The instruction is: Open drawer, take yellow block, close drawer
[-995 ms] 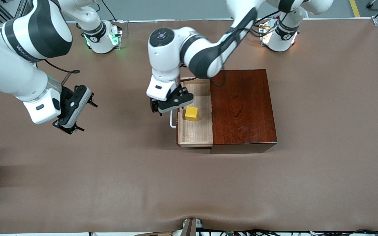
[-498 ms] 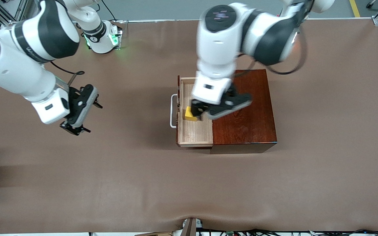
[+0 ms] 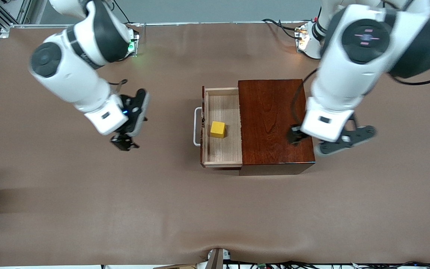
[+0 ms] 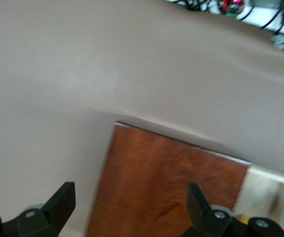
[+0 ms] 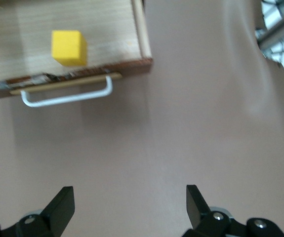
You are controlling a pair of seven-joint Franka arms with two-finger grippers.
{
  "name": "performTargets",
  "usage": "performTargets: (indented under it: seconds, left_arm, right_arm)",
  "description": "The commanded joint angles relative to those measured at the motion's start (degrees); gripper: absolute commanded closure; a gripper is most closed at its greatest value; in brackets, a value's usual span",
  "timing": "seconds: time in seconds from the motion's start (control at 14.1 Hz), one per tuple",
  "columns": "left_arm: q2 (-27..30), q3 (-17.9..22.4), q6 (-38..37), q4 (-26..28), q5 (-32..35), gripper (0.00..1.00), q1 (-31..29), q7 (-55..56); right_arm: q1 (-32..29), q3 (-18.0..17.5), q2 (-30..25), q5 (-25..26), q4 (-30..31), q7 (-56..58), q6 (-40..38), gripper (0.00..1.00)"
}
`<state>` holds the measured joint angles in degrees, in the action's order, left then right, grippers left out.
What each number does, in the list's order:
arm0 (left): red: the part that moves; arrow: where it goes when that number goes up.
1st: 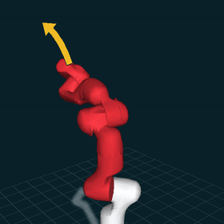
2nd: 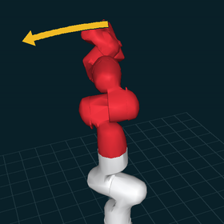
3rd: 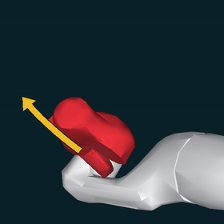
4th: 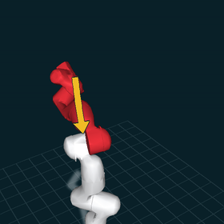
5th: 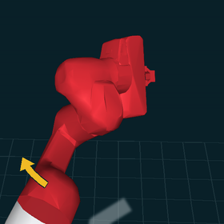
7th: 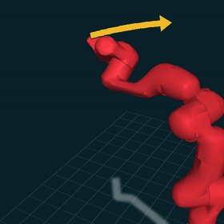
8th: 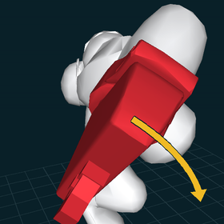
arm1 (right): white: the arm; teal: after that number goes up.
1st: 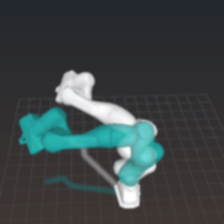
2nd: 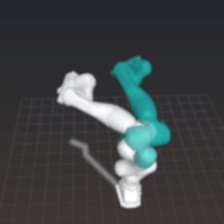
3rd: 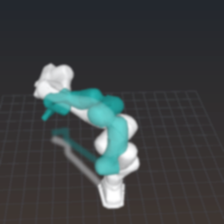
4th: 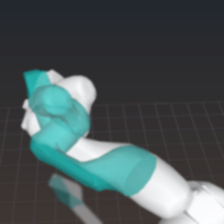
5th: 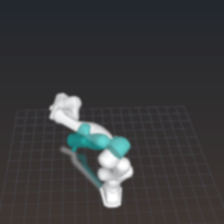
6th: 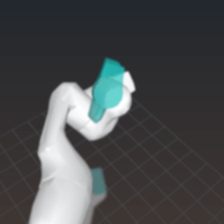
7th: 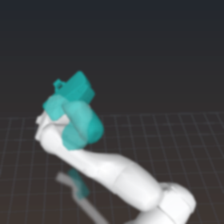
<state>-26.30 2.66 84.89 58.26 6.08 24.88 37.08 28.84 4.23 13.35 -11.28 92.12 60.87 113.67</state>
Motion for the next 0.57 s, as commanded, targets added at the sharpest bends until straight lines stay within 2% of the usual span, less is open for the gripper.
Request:
performTargets:
  seconds: [0.0, 0.14, 0.36, 0.5]
  left_arm:
    - [6.67, -0.55, -3.14, 6.41, -0.89, 0.00, -4.56, -10.58]
    - [12.21, -0.64, -2.80, 13.25, -0.89, 0.00, -7.46, -16.14]
    - [19.59, -0.64, -1.84, 22.40, -0.81, 0.00, -8.97, -18.88]
    - [23.73, -0.64, -0.34, 27.59, -0.89, 0.00, -10.89, -23.17]
  right_arm:
    - [1.92, 0.51, 4.48, -1.37, -5.36, 2.75, -0.20, 0.00]
    - [4.03, 0.51, 7.90, -1.37, -7.91, 4.08, -0.29, 0.00]
    - [8.85, 0.60, 13.18, -1.20, -11.78, 3.12, -0.20, 0.00]
    - [12.10, 0.60, 16.87, -1.28, -15.03, -0.20, -0.20, 0.00]
